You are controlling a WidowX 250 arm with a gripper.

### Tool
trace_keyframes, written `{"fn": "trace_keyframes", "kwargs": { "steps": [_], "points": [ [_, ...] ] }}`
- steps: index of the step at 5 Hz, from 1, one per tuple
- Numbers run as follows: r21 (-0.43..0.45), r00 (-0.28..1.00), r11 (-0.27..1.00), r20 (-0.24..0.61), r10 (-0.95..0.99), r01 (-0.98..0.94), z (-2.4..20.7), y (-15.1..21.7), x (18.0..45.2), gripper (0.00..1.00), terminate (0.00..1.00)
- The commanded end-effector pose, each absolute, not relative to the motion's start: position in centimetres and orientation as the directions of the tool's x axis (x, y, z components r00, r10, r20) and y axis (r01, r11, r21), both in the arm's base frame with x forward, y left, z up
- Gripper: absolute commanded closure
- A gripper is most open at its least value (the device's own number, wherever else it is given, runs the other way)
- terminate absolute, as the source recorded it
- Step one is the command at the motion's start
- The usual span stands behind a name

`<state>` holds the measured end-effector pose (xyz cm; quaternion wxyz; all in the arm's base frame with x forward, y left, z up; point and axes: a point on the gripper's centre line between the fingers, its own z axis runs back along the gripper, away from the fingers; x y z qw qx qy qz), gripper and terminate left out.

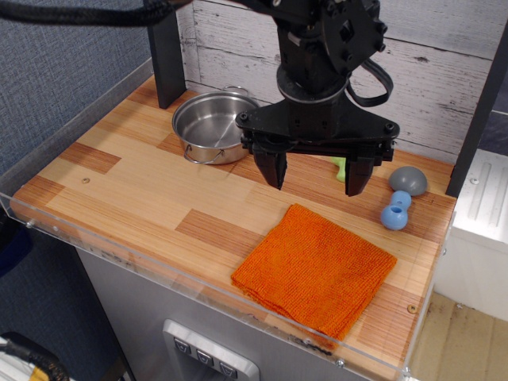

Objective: Move the pot to the front left corner of the table

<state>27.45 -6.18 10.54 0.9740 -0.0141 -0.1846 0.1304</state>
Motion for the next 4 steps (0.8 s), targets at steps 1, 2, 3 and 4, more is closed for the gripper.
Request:
{"fn": "trace_keyframes", "kwargs": {
  "steps": [1, 2, 3, 4],
  "points": [
    [-0.076, 0.898, 0.966, 0.356, 0.259, -0.249, 10.5, -6.2, 27.5, 0.0, 0.0],
    [-0.066, 0.869, 0.929, 0.335, 0.364, -0.363, 11.0, -3.6, 28.1, 0.0, 0.0],
    [-0.062, 0.821, 0.882, 0.339, 0.459, -0.467, 11.1, -0.8, 28.4, 0.0, 0.0],
    [-0.075, 0.774, 0.835, 0.338, 0.535, -0.544, 11.0, 1.3, 28.4, 0.0, 0.0]
  ]
}}
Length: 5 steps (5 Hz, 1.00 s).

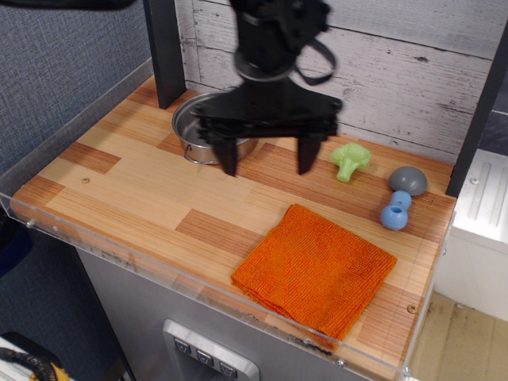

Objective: Move the pot to the front left corner of the table

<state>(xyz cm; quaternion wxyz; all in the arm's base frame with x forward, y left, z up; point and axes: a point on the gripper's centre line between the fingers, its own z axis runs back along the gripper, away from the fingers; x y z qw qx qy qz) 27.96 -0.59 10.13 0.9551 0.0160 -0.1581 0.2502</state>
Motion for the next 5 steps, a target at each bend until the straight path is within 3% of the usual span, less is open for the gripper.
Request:
{"fn": "trace_keyframes", "kwargs": {
  "steps": [1, 3, 5],
  "points": [
    [-0.093, 0.719, 0.784, 0.344, 0.604, -0.614, 10.6, 3.6, 28.9, 0.0, 0.0],
    [-0.084, 0.509, 0.56, 0.323, 0.798, -0.824, 10.0, 8.1, 29.7, 0.0, 0.0],
    [-0.066, 0.409, 0.455, 0.338, 0.848, -0.888, 9.1, 10.9, 30.5, 0.0, 0.0]
  ]
}}
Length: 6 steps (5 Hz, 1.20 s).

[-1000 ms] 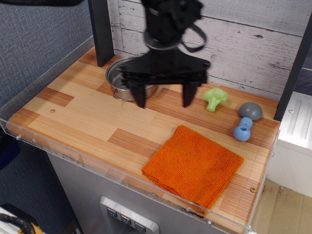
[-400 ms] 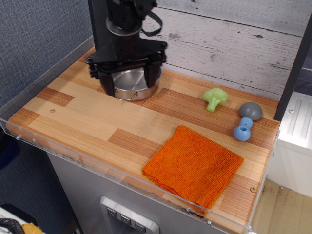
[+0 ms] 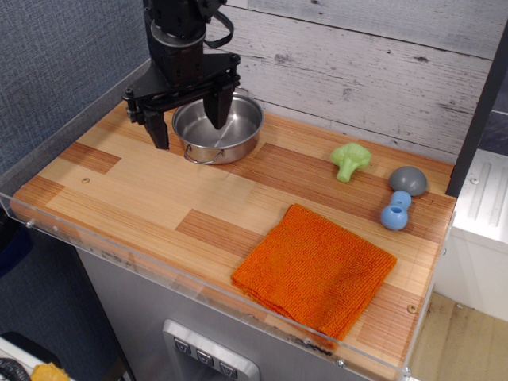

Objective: Move the pot to the front left corner of the table

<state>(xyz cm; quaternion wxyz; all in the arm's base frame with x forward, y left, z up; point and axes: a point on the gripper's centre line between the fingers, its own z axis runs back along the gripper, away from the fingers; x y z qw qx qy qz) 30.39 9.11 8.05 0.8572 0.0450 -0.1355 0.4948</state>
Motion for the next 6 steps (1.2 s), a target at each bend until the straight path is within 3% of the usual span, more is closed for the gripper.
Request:
{"fn": "trace_keyframes", "kwargs": {
  "steps": [1, 5, 6],
  "points": [
    [-0.082, 0.362, 0.408, 0.328, 0.873, -0.909, 8.4, 11.9, 31.0, 0.0, 0.0],
    [0.005, 0.356, 0.373, 0.311, 0.881, -0.928, 4.1, 14.4, 32.7, 0.0, 0.0],
    [-0.009, 0.362, 0.384, 0.309, 0.879, -0.923, 3.5, 14.3, 33.2, 1.0, 0.0]
  ]
}}
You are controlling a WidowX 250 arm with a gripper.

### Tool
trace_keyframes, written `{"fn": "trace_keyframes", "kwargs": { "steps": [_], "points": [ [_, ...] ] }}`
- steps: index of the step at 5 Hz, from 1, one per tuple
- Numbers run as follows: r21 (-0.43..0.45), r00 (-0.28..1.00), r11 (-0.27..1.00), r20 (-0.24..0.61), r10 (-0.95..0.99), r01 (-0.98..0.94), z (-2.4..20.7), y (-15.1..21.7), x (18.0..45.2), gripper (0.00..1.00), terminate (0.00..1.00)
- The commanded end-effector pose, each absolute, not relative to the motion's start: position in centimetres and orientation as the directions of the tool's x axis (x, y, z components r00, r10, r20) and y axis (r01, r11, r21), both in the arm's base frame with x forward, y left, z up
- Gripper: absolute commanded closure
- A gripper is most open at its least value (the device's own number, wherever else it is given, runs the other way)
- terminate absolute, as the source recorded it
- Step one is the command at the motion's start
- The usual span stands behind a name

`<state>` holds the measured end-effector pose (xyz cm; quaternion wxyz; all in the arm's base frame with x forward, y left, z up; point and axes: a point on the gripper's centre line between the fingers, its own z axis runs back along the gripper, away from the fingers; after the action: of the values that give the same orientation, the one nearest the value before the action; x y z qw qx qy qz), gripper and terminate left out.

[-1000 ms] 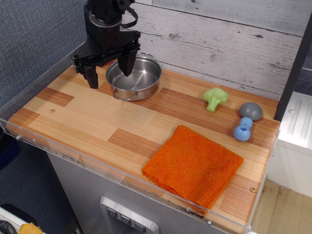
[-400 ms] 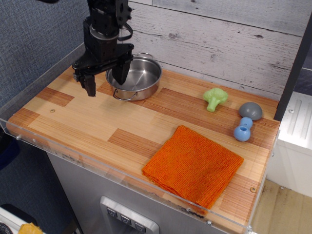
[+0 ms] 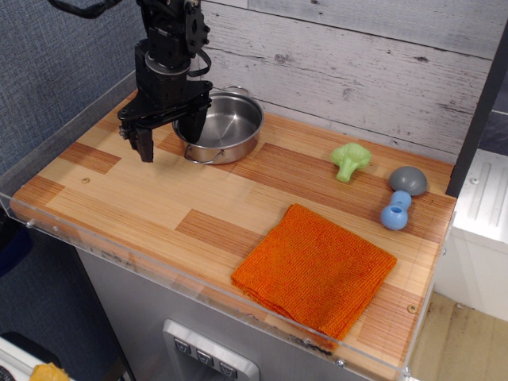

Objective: Move the pot to the front left corner of the table

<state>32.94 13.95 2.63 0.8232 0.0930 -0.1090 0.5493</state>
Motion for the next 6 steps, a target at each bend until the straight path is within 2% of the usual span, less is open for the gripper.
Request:
{"fn": "trace_keyframes", "kwargs": {
  "steps": [1, 4, 6],
  "points": [
    [-0.009, 0.368, 0.392, 0.321, 0.873, -0.92, 3.5, 14.0, 33.1, 1.0, 0.0],
    [-0.026, 0.381, 0.411, 0.324, 0.866, -0.911, 3.8, 12.8, 32.0, 1.0, 0.0],
    [-0.067, 0.399, 0.444, 0.335, 0.853, -0.893, 5.8, 11.7, 31.8, 1.0, 0.0]
  ]
}}
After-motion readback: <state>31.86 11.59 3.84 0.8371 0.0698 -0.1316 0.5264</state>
